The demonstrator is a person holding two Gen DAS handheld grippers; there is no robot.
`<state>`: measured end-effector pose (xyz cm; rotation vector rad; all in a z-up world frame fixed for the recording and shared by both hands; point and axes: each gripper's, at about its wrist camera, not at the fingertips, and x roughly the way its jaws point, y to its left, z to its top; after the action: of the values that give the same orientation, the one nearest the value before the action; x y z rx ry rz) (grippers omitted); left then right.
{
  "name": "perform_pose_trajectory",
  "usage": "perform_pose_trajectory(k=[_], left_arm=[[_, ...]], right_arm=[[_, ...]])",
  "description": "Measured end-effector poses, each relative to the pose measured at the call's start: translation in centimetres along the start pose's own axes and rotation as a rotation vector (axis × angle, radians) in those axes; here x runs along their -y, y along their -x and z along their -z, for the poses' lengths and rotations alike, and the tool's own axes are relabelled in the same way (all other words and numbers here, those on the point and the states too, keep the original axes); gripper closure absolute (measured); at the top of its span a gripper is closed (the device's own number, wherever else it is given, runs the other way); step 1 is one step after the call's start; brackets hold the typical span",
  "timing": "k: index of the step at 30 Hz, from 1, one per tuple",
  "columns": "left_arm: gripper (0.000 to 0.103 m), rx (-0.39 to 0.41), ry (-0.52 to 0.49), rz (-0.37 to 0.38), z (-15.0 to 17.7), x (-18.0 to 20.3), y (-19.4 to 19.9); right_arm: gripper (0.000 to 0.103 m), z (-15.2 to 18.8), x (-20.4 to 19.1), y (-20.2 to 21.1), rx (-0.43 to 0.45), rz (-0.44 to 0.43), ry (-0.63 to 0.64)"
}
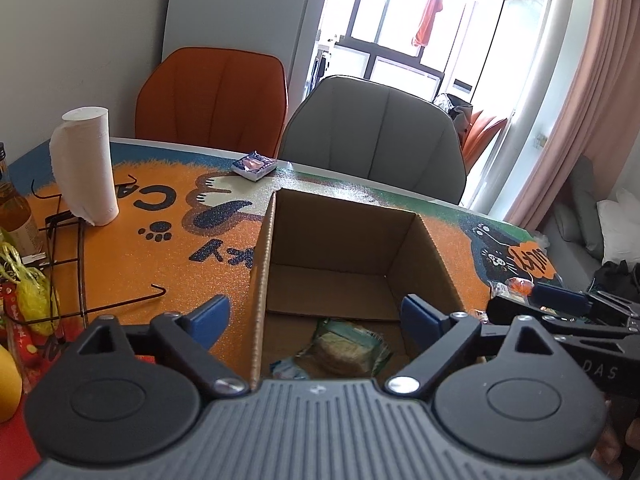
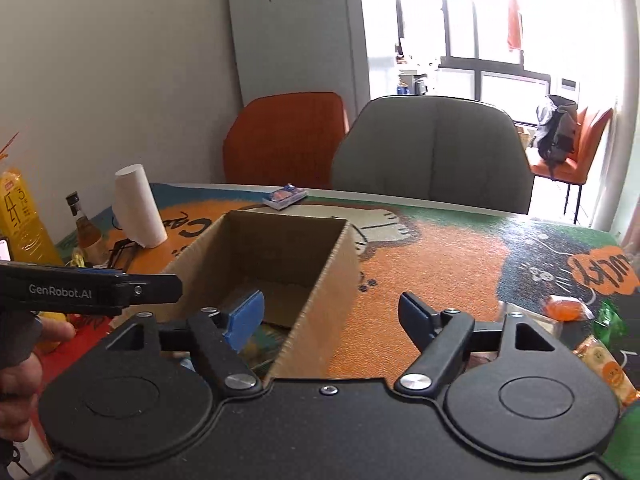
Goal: Organize snacks
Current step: 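Open both grippers over the cardboard box to drop the snacks, then grasp blue snack bag with left gripper while right grasps orange-labelled bread roll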
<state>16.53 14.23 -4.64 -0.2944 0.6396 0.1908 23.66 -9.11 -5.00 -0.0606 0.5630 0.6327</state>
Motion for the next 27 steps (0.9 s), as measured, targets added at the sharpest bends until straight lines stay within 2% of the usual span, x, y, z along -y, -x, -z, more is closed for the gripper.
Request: perform_pose_trajectory(k=[7,10,15,27], left_arm=[[0.006,-0.015,-0.012,0.018,0.7,2.3,-0.3],[0.000,-0.021,-0.028,0.035,1.0,3.3,-0.5],[0.000,-0.038,-0.061,0.062,1.6,5.3,-0.7],[0.000,-0.032,-0.147,0.122,2.7,10.2,-1.1]], right_arm=[[0.012,1.3,2.7,1.8,-0.006,0.049,-0.052],[0.008,1.9,3.9,2.6,-0.011,0.069,-0.077],[0.000,2.8,6.2,3.8,-0.028,0.103,-0.121],[0.000,5.1,10.4,5.4,-0.048,0.163,-0.192]])
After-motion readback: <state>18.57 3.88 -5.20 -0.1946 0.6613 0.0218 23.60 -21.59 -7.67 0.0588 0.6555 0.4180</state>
